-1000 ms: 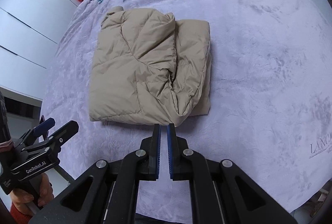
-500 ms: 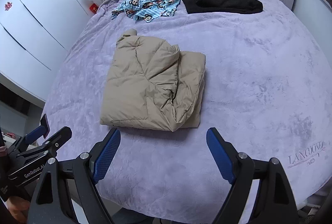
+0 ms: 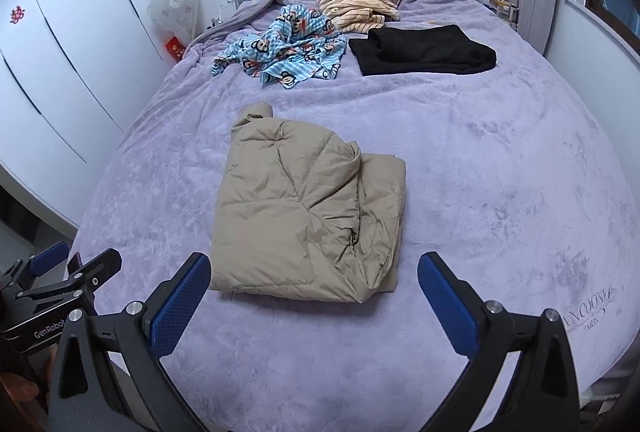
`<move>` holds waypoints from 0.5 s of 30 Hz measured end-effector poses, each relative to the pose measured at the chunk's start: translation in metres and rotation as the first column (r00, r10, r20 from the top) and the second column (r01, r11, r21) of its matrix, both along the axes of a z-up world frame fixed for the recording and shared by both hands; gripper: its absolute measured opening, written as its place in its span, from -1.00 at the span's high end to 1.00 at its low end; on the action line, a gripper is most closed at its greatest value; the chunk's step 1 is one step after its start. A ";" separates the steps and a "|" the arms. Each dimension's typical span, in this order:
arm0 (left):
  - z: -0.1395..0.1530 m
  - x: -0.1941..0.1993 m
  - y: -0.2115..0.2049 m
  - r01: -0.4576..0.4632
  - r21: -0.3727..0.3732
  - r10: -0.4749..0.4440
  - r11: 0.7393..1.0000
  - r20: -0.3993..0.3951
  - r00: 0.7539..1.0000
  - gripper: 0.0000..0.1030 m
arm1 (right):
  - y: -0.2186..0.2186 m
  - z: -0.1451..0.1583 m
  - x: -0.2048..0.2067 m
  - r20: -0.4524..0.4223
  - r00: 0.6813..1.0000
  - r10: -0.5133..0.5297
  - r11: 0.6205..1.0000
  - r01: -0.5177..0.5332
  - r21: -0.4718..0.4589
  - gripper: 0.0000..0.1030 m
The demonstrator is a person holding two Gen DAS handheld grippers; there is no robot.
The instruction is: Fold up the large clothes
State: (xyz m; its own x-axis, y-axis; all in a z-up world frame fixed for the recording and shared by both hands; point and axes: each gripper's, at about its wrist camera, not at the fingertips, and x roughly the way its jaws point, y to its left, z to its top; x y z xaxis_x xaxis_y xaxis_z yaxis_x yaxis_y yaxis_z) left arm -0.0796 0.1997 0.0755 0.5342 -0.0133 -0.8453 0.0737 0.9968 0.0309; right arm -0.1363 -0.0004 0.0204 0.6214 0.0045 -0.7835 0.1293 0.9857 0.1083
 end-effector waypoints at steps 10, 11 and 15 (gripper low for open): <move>0.005 0.010 0.013 -0.003 -0.041 0.003 0.999 -0.004 1.000 -1.00 | 0.009 0.007 0.010 -0.017 0.999 -0.051 0.999 0.050 -0.008 -0.99; 0.005 0.010 0.013 -0.004 -0.041 0.004 0.999 -0.006 1.000 -1.00 | 0.009 0.007 0.011 -0.018 0.998 -0.053 0.999 0.053 -0.005 -0.99; 0.005 0.009 0.013 -0.003 -0.040 0.003 0.999 -0.008 1.000 -1.00 | 0.008 0.007 0.011 -0.024 0.998 -0.058 0.998 0.058 -0.004 -0.99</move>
State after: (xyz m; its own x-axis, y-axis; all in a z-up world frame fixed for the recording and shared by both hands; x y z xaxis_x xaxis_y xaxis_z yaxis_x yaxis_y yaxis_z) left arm -0.0702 0.2125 0.0800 0.5276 -0.0456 -0.8482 0.0705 0.9975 -0.0097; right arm -0.1250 0.0077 0.0278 0.6013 -0.0336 -0.7983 0.1891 0.9767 0.1013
